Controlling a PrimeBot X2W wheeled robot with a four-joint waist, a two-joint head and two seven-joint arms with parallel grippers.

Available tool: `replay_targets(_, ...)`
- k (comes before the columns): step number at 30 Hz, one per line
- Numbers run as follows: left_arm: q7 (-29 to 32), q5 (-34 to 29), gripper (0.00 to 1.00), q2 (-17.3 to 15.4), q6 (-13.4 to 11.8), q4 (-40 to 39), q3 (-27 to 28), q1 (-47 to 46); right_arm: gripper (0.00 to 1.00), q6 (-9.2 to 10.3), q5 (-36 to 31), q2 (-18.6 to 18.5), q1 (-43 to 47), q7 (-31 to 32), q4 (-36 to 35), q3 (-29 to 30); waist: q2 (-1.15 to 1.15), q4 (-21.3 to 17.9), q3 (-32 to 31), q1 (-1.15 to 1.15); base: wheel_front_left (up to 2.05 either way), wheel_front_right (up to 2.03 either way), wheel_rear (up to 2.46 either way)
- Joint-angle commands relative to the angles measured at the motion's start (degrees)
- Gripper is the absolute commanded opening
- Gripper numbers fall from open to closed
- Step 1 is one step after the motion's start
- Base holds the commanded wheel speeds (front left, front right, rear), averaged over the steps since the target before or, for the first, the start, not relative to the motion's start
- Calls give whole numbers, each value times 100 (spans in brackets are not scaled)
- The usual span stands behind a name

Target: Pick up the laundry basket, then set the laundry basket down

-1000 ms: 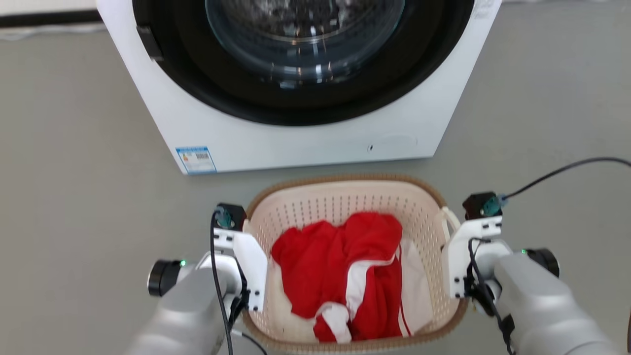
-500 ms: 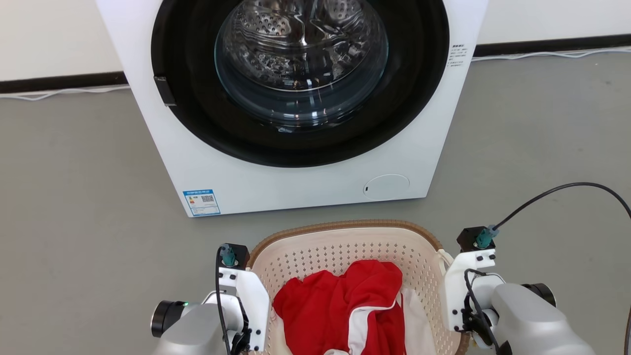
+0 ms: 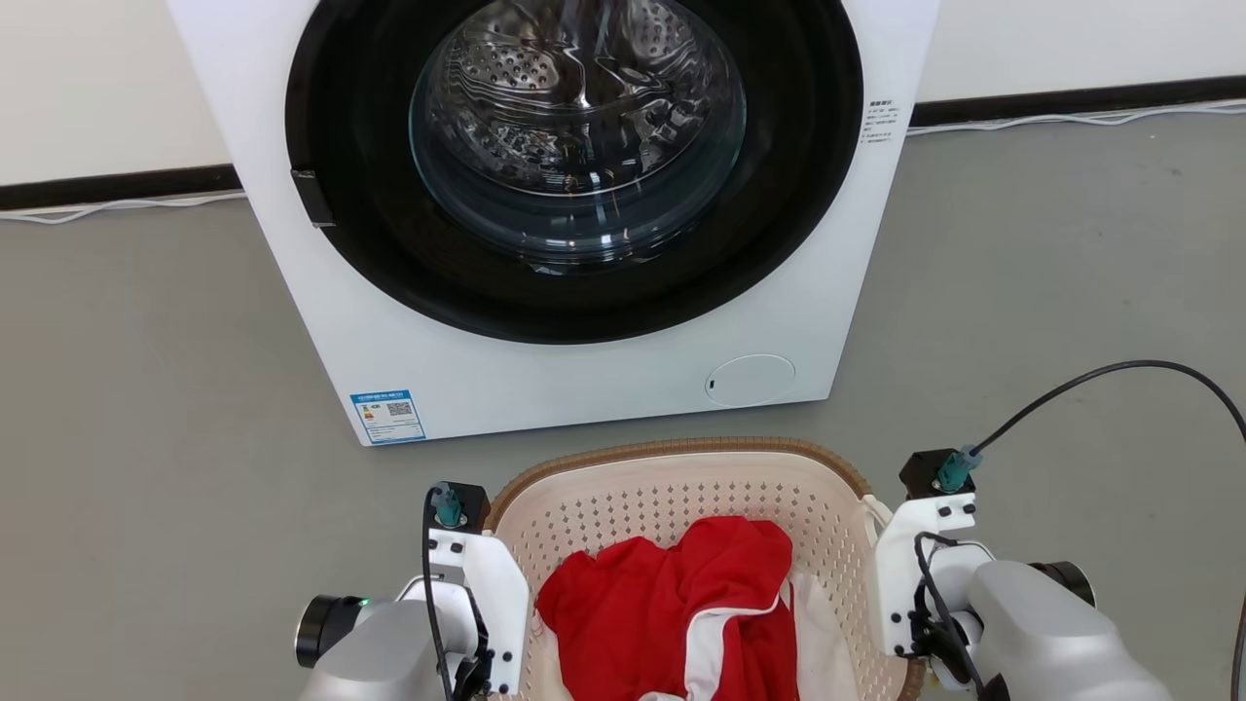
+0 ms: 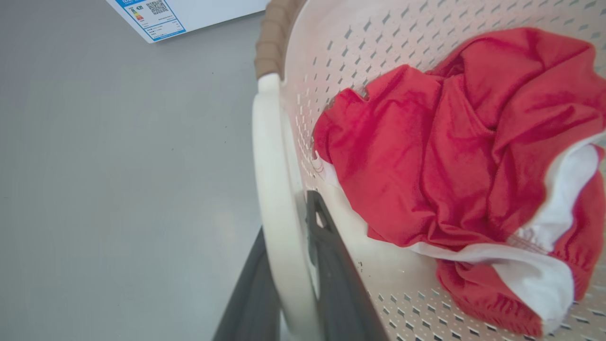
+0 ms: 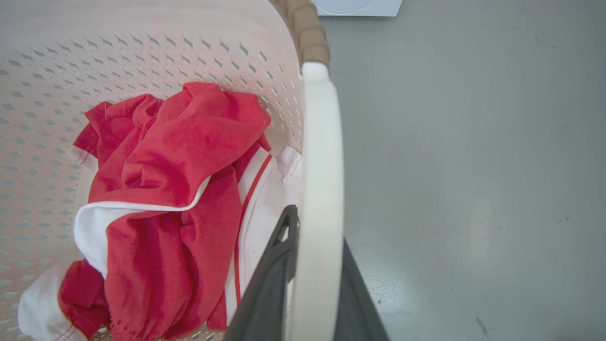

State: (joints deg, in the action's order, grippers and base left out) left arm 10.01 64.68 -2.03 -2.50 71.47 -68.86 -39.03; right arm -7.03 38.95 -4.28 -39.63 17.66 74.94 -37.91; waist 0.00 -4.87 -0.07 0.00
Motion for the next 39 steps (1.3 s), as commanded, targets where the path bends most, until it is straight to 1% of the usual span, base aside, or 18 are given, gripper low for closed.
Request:
replay_targets(1, -26, 20, 0, -85, 76, -71, 25, -118, 0, -46, 65, 105, -22, -19, -146, -123, 0, -3, 2, 0, 0, 0, 0)
replay_targets(39, -111, 157, 0, -85, 63, 17, -86, -175, 0, -46, 413, 82, -57, -31, -140, -372, 0, -6, 35, 0, 0, 0, 0)
